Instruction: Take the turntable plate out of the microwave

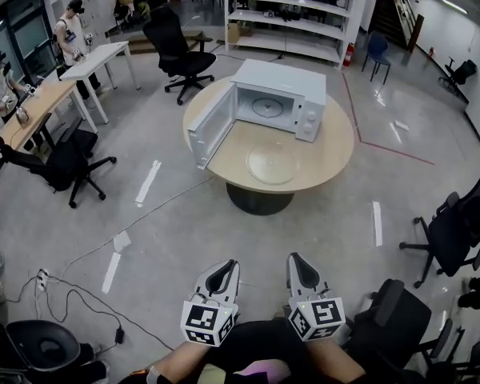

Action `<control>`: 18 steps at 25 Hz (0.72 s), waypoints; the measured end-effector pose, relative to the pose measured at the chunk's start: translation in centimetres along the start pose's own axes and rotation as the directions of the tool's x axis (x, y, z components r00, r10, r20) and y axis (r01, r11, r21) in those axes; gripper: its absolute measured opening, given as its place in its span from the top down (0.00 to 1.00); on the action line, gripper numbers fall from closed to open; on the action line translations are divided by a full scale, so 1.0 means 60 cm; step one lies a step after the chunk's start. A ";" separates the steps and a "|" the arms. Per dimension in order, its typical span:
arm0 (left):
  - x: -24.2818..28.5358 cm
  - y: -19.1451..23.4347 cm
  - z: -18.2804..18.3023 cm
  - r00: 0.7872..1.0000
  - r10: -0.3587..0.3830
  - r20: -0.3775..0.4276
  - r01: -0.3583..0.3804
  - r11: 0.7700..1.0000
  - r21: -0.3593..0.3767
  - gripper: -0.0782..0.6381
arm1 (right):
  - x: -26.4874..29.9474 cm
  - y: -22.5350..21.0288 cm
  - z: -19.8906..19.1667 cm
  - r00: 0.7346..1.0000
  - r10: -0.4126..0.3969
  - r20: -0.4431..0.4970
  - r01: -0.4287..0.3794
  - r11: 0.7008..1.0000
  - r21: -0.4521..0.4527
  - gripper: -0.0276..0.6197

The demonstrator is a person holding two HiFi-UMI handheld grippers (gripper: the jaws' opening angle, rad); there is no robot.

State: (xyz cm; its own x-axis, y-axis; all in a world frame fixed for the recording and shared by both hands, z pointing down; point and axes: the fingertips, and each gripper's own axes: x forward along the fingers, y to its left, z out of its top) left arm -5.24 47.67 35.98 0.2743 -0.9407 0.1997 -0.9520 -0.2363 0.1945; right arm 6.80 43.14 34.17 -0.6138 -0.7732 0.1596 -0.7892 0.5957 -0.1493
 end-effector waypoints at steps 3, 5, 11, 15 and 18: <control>-0.002 -0.033 0.001 1.000 0.019 0.011 -0.019 1.000 0.008 0.79 | -0.029 -0.015 0.001 1.000 0.016 -0.001 -0.016 1.000 -0.013 0.92; 0.004 -0.060 0.001 1.000 0.026 0.016 -0.026 1.000 0.007 0.79 | -0.051 -0.033 0.004 1.000 0.023 -0.003 -0.023 1.000 -0.020 0.92; 0.040 -0.152 -0.003 0.999 0.020 0.028 -0.020 1.000 0.018 0.79 | -0.119 -0.114 -0.004 1.000 -0.007 -0.008 0.006 1.000 -0.022 0.92; 0.054 -0.187 -0.018 1.000 0.022 0.014 -0.022 1.000 0.019 0.79 | -0.148 -0.151 -0.012 1.000 -0.029 -0.003 0.029 1.000 -0.013 0.92; 0.060 -0.207 -0.028 1.000 0.023 0.011 -0.024 1.000 0.010 0.81 | -0.162 -0.167 -0.019 0.999 -0.029 -0.013 0.029 0.999 -0.020 0.93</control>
State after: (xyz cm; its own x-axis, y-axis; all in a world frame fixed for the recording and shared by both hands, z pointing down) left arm 7.78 47.63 35.87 0.2504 -0.9486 0.1935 -0.9595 -0.2165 0.1802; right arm 20.62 44.93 35.23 -0.5906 -0.7875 0.1764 -0.8070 0.5772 -0.1251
